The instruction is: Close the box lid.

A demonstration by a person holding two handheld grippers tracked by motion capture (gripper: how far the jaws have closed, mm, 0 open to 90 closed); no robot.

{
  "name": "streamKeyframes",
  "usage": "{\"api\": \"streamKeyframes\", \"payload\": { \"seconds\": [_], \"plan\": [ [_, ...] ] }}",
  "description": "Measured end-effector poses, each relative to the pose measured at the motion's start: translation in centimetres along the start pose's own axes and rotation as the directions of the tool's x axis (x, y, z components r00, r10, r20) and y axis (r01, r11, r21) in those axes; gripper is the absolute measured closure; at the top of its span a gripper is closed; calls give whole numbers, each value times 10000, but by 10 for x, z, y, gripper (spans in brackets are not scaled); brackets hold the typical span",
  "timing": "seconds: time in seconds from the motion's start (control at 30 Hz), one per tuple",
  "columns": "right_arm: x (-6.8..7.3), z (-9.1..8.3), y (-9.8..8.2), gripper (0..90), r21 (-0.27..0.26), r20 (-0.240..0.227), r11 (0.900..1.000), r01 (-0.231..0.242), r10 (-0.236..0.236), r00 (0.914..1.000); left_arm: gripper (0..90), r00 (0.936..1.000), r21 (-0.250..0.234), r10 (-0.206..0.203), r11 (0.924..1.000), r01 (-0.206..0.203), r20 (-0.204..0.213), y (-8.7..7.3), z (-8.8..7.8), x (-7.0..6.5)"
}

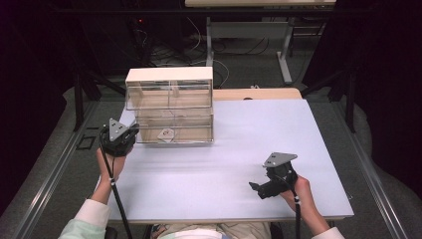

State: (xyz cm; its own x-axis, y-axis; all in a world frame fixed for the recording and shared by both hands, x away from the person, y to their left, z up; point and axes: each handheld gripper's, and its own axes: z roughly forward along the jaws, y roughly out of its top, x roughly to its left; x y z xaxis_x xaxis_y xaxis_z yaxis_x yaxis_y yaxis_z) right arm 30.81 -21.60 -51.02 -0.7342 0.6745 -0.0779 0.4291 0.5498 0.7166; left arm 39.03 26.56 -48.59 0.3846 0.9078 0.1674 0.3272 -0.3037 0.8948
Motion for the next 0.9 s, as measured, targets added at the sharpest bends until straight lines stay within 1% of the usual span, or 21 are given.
{"api": "streamKeyframes", "payload": {
  "seconds": [0.03,0.1,0.23,0.3,0.33,0.37,0.4,0.43,0.47,0.5,0.53,0.57,0.67,0.7,0.73,0.77,0.8,0.83,0.9],
  "plan": [
    [0,-2,-2,20,76,-44,10000,-14,15,10000,899,10000,3,20,10000,-20,-5,0,0,0],
    [0,-4,-5,20,28,71,9999,-131,131,9999,899,10000,7,-33,10000,33,3,-1,0,-1],
    [-1,-10,-13,20,-75,242,9998,-193,195,9995,899,10000,56,-21,10000,21,17,-2,-1,-1],
    [-2,-13,-16,21,62,222,9997,-241,240,9995,899,10000,118,-11,9999,11,38,-2,-2,-1],
    [-3,-13,-19,21,-55,296,9997,-246,248,9993,899,10000,99,-6,10000,6,26,-2,-2,-1],
    [-2,-15,-19,21,121,298,9992,-377,373,9989,899,10000,107,27,9999,-27,17,-3,-2,-1],
    [-3,-16,-21,21,93,297,9997,-245,242,9993,899,10000,116,31,9999,-31,18,-3,-2,-1],
    [-3,-16,-22,21,133,354,9996,-267,262,9990,899,10000,118,-26,9999,26,32,-4,-3,-2],
    [-2,-16,-24,21,31,404,9995,-312,311,9987,899,10000,142,-42,9999,41,30,-5,-3,-2],
    [-3,-18,-25,21,169,380,9993,-334,327,9987,899,10000,236,50,9997,-51,48,-5,-4,-2],
    [-2,-18,-26,21,55,404,9992,-404,401,9984,899,10000,265,17,9996,-19,81,-6,-4,-2],
    [-4,-20,-26,21,176,343,9995,-265,259,9991,899,10000,223,45,9997,-46,58,-6,-4,-2],
    [-3,-22,-30,21,97,456,9993,-356,351,9983,899,10000,287,54,9996,-56,68,-8,-4,-3],
    [-4,-23,-31,21,203,418,9992,-351,342,9985,899,9999,312,77,9995,-79,83,-9,-4,-3],
    [-3,-23,-32,21,58,495,9991,-426,423,9979,899,9999,343,112,9993,-115,68,-9,-5,-3],
    [-3,-24,-33,21,240,450,9986,-473,461,9979,899,9999,347,73,9994,-75,73,-9,-5,-3],
    [-4,-24,-34,21,175,472,9991,-399,390,9981,899,9999,398,55,9992,-58,85,-9,-5,-3],
    [-5,-25,-34,21,218,457,9989,-421,410,9981,899,9999,421,83,9991,-88,103,-10,-6,-3],
    [-4,-26,-37,21,170,465,9980,-616,607,9971,899,9999,438,65,9990,-70,109,-10,-6,-3]
  ]
}}
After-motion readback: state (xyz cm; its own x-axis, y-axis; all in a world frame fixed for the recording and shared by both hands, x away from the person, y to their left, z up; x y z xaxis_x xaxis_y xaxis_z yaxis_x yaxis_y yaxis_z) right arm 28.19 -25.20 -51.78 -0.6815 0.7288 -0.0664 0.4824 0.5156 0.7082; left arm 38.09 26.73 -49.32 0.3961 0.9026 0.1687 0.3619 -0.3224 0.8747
